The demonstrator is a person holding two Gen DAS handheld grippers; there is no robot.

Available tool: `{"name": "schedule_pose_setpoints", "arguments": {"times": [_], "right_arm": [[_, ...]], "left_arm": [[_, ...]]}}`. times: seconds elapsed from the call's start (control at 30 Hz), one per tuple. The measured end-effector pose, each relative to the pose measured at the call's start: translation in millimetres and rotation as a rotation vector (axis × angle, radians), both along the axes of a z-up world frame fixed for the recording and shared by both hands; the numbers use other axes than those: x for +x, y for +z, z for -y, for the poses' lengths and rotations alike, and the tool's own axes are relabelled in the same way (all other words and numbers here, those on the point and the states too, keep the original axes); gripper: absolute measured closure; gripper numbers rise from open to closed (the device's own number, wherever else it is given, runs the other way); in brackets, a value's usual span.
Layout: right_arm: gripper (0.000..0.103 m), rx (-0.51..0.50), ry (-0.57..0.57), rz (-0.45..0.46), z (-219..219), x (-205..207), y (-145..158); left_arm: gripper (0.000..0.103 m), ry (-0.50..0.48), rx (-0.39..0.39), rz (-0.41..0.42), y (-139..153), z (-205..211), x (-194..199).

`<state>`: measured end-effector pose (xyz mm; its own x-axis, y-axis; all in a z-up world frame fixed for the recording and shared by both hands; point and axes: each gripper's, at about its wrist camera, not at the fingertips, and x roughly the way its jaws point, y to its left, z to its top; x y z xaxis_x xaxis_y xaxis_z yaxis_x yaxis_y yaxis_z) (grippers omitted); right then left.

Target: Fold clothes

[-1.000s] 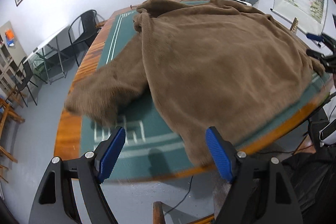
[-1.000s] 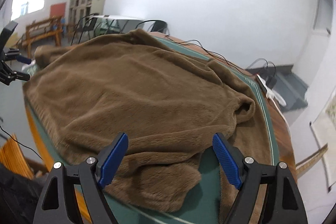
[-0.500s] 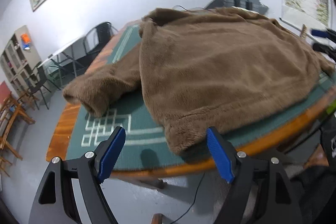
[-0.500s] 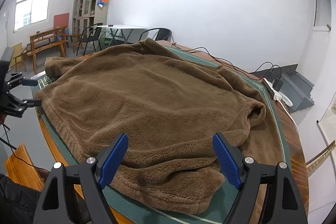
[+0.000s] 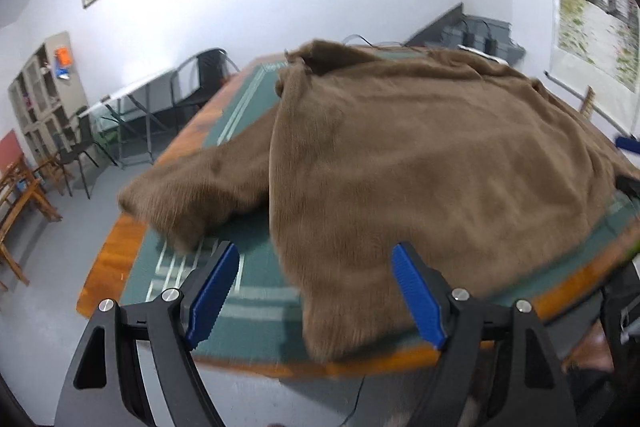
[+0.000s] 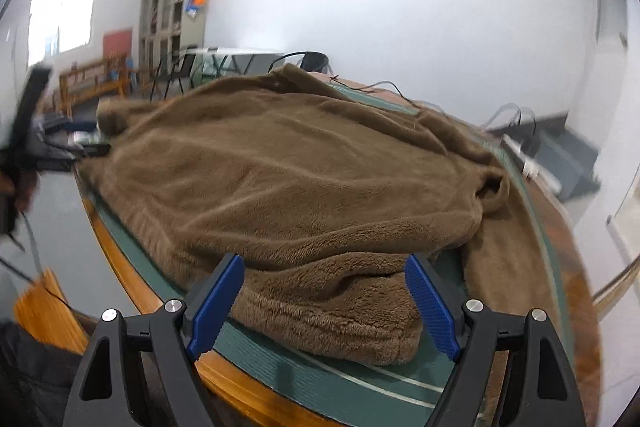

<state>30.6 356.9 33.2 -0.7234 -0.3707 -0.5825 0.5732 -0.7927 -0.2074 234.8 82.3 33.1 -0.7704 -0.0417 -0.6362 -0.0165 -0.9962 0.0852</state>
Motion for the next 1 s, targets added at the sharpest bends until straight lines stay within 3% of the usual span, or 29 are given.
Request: {"name": "schedule_pose_setpoints", "arguments": {"times": [0.07, 0.13, 0.3, 0.53, 0.7, 1.0], "right_arm": [[0.019, 0.039, 0.014, -0.021, 8.9, -0.3, -4.5], [0.019, 0.017, 0.029, 0.007, 16.0, -11.5, -9.2], [0.019, -0.108, 0.048, 0.085, 33.0, -38.7, -11.9], [0.019, -0.105, 0.061, 0.043, 54.4, -38.7, -10.4], [0.019, -0.196, 0.061, 0.121, 57.4, -57.8, -22.7], [0.019, -0.155, 0.137, 0.036, 81.1, -46.1, -26.7]], "left_arm": [[0.021, -0.012, 0.013, 0.014, -4.4, 4.8, 10.0], [0.021, -0.015, 0.032, 0.022, -9.8, 9.6, 18.2], [0.021, 0.029, 0.041, 0.03, -23.4, 10.5, 17.4], [0.021, -0.045, 0.007, 0.017, -30.1, 1.5, 6.2], [0.021, 0.008, 0.071, -0.029, -21.4, 5.1, -3.1], [0.021, 0.074, 0.315, -0.038, -6.3, 17.0, -46.1]]}}
